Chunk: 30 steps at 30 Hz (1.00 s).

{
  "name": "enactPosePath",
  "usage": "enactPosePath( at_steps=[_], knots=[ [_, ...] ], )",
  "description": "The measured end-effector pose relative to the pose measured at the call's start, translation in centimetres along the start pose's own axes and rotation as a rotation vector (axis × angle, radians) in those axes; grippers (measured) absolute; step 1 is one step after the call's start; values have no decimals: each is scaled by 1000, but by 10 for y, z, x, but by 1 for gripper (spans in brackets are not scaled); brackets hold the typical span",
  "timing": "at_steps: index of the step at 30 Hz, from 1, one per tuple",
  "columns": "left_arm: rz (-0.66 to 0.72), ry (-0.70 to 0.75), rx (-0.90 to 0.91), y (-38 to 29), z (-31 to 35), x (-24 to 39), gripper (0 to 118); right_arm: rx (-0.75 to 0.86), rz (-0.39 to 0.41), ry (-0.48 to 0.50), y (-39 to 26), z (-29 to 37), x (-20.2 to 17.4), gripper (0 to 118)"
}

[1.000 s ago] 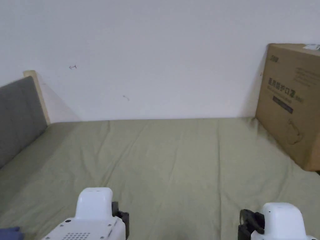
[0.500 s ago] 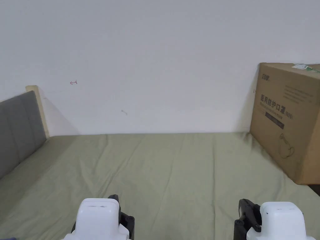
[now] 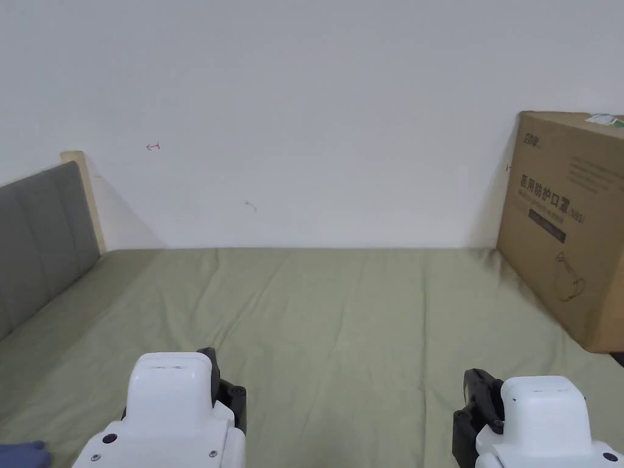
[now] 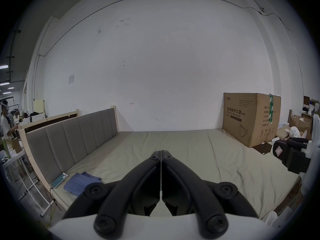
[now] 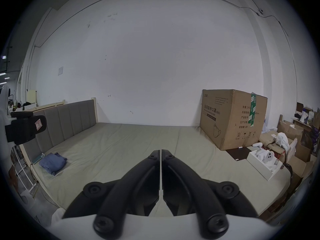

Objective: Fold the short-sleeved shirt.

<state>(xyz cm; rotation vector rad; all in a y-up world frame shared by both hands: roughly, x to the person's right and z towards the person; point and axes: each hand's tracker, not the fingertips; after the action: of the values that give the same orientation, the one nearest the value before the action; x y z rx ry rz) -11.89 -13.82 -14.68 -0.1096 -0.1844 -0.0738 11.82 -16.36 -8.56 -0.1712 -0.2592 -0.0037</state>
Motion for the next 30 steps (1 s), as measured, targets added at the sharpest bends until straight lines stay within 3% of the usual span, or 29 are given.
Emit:
enactPosePath(
  at_steps=[1, 3, 5, 6, 7, 11, 18, 23, 30],
  knots=[
    [-2, -1, -2, 0, -1, 0, 14, 3, 4, -2, 0, 0, 0, 7],
    [-11, -1, -10, -1, -2, 1, 59, 10, 11, -9, 0, -1, -1, 37],
    [-10, 1, -26, -2, -4, 0, 104, 10, 6, -8, -1, -2, 0, 84],
    [-2, -9, -25, -3, -4, -2, 108, 7, -2, -5, -1, -2, 1, 99],
    [11, -10, -15, -3, -2, -3, 108, 5, -8, -3, -2, -3, 2, 106],
    [15, 3, -14, 0, -1, -5, 108, 47, -4, -22, -3, 0, 2, 111],
    [31, 4, -24, 6, 1, -7, 107, 64, 11, -37, -2, 1, 3, 111],
    [-70, 23, 47, 6, 8, 3, 107, 62, 3, -46, -1, 0, 5, 111],
    [3, -3, 10, 9, 5, 0, 107, 56, 1, -46, 0, -1, 6, 111]
  ],
)
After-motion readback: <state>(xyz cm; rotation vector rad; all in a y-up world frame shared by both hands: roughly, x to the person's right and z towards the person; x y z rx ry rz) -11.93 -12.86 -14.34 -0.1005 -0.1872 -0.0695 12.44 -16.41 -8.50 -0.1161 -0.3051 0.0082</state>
